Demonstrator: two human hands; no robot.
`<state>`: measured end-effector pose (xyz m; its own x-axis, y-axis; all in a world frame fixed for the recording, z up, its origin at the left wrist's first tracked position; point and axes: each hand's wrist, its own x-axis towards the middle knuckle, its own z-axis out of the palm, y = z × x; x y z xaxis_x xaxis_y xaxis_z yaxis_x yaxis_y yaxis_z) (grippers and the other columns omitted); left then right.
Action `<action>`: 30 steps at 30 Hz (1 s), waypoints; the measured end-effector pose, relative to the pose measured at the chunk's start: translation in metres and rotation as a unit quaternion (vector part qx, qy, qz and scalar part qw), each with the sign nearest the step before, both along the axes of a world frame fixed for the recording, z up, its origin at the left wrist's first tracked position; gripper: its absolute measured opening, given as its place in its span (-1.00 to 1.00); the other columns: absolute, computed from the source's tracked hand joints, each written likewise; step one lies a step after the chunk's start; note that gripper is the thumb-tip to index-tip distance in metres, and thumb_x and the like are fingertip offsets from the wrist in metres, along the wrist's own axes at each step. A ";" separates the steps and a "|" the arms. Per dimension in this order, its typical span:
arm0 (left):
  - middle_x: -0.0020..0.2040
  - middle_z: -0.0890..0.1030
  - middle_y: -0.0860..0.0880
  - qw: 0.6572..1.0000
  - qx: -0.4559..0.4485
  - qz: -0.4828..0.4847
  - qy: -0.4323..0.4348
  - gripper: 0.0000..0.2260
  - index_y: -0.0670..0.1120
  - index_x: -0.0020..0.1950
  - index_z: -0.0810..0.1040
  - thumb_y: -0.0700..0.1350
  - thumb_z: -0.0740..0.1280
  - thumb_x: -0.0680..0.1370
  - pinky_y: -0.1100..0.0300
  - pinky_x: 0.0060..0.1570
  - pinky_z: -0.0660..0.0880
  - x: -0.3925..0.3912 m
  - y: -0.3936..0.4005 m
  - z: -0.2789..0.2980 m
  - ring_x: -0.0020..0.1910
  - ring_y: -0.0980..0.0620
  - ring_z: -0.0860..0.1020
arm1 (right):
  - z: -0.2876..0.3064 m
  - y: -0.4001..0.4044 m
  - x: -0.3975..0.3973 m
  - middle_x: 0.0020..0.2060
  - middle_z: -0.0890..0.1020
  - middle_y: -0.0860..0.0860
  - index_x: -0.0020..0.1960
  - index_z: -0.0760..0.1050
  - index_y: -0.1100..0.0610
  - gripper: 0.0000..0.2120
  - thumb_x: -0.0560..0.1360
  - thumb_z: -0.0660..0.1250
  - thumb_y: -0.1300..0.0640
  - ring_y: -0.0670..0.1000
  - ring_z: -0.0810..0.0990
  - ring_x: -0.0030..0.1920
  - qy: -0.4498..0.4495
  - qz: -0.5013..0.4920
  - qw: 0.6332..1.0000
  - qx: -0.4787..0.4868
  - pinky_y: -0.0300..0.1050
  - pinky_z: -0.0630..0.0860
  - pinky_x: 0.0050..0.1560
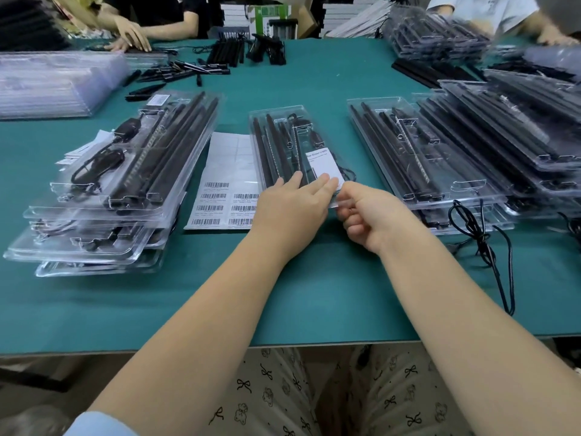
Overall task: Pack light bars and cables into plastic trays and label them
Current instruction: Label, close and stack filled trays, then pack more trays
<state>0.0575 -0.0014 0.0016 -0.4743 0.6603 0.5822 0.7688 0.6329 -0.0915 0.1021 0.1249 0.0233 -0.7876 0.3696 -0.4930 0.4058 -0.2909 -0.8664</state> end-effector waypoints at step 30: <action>0.56 0.12 0.08 0.986 -0.039 0.062 -0.150 -0.48 0.01 0.57 0.01 -0.17 0.07 0.63 -0.09 0.26 0.36 0.000 0.012 -0.014 0.47 -0.18 0.20 | -0.014 -0.009 0.008 -0.53 0.49 0.01 -0.38 0.51 0.12 -0.77 0.43 0.29 0.08 -0.07 0.30 -0.64 0.075 0.008 0.987 0.144 -0.29 0.26 -0.60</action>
<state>0.0574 0.0101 -0.0123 -0.6967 0.6245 0.3531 0.6865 0.7233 0.0753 0.1106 0.1155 0.0098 -0.8509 0.4640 -0.2465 0.2684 -0.0194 -0.9631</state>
